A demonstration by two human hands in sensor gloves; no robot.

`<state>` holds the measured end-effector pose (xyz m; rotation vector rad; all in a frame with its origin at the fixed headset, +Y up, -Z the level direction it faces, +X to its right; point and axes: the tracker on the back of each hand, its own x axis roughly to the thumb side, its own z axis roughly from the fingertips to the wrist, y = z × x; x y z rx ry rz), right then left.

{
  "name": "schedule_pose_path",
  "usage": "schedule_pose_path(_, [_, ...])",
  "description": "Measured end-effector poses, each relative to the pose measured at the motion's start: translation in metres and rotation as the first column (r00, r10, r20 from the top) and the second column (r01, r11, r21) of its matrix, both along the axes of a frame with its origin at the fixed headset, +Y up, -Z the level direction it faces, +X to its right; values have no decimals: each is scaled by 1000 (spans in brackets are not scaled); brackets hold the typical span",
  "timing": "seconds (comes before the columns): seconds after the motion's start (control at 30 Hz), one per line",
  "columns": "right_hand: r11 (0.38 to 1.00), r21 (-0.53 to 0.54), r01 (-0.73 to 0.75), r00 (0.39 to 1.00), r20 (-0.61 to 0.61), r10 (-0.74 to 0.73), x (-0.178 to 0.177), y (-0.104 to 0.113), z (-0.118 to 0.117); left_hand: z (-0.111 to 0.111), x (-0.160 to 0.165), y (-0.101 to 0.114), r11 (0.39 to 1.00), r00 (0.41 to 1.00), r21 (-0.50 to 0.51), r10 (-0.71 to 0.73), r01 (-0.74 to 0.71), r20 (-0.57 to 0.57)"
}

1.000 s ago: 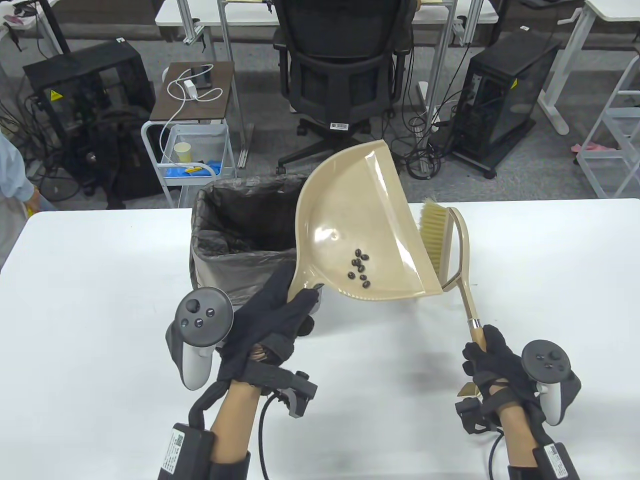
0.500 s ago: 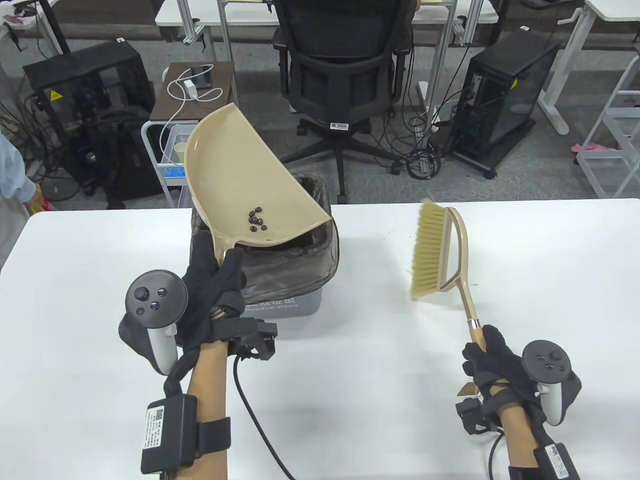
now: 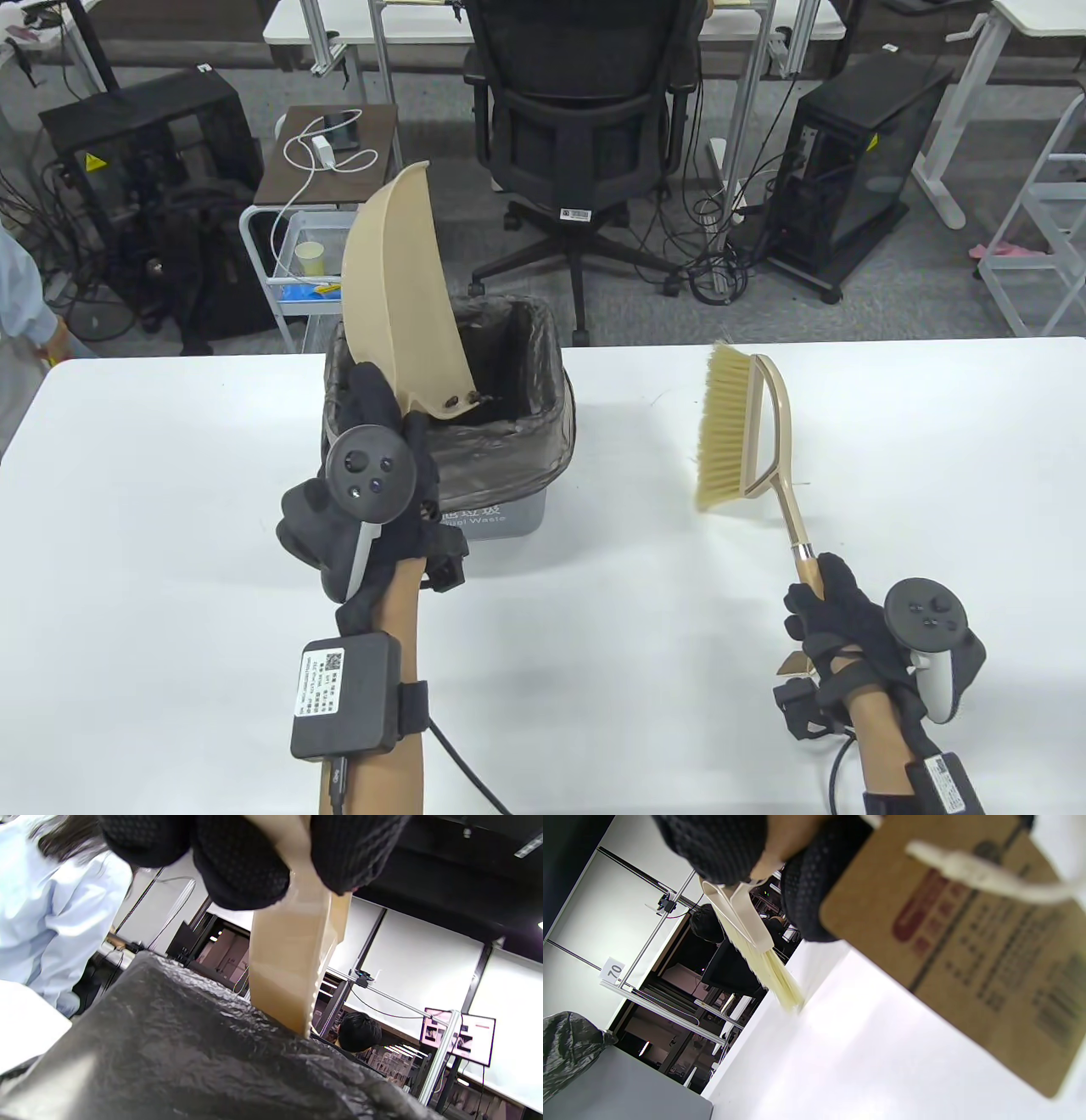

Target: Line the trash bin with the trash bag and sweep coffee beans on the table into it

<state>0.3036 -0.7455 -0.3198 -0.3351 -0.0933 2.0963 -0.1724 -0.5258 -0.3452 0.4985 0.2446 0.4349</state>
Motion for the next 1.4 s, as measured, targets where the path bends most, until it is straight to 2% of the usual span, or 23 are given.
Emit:
schedule_pose_path(0.17, [1000, 6, 25, 1000, -15, -25, -1, 0, 0, 9, 7, 5, 987, 989, 61, -150, 150, 3])
schedule_pose_path(0.27, [1000, 11, 21, 1000, -15, -21, -1, 0, 0, 16, 8, 11, 978, 981, 83, -193, 192, 1])
schedule_pose_path(0.33, [1000, 12, 22, 1000, -15, -22, -1, 0, 0, 21, 4, 15, 987, 991, 101, -131, 128, 27])
schedule_pose_path(0.43, [1000, 13, 22, 1000, -14, -21, 0, 0, 0, 28, -6, 21, 989, 995, 137, 46, -58, 85])
schedule_pose_path(0.5, [1000, 17, 26, 1000, -14, -26, 0, 0, 0, 33, -10, 22, 976, 985, 167, 121, -141, 124])
schedule_pose_path(0.6, [999, 23, 36, 999, -16, -36, 0, 1, 0, 44, -12, 17, 931, 936, 198, 257, -306, 240])
schedule_pose_path(0.73, [994, 28, 110, 993, -46, -109, 0, 0, 1, 58, -5, 5, 876, 858, 199, 342, -438, 382])
schedule_pose_path(0.9, [984, 35, 174, 982, -76, -171, -1, 0, 3, 69, 2, -13, 855, 806, 203, 334, -477, 488])
schedule_pose_path(1.1, [966, 53, 251, 966, -68, -248, 8, -3, 1, 77, 13, -53, 830, 721, 185, 320, -526, 614])
schedule_pose_path(1.27, [991, -27, 134, 991, -1, -134, 18, -15, -4, 77, 33, -91, 848, 706, 169, 290, -503, 646])
schedule_pose_path(1.37, [985, -76, 157, 988, 14, -157, 22, -24, -9, 73, 44, -110, 850, 676, 137, 296, -509, 675])
schedule_pose_path(1.4, [989, -93, 114, 993, 32, -112, 23, -27, -11, 71, 47, -117, 855, 671, 120, 301, -505, 677])
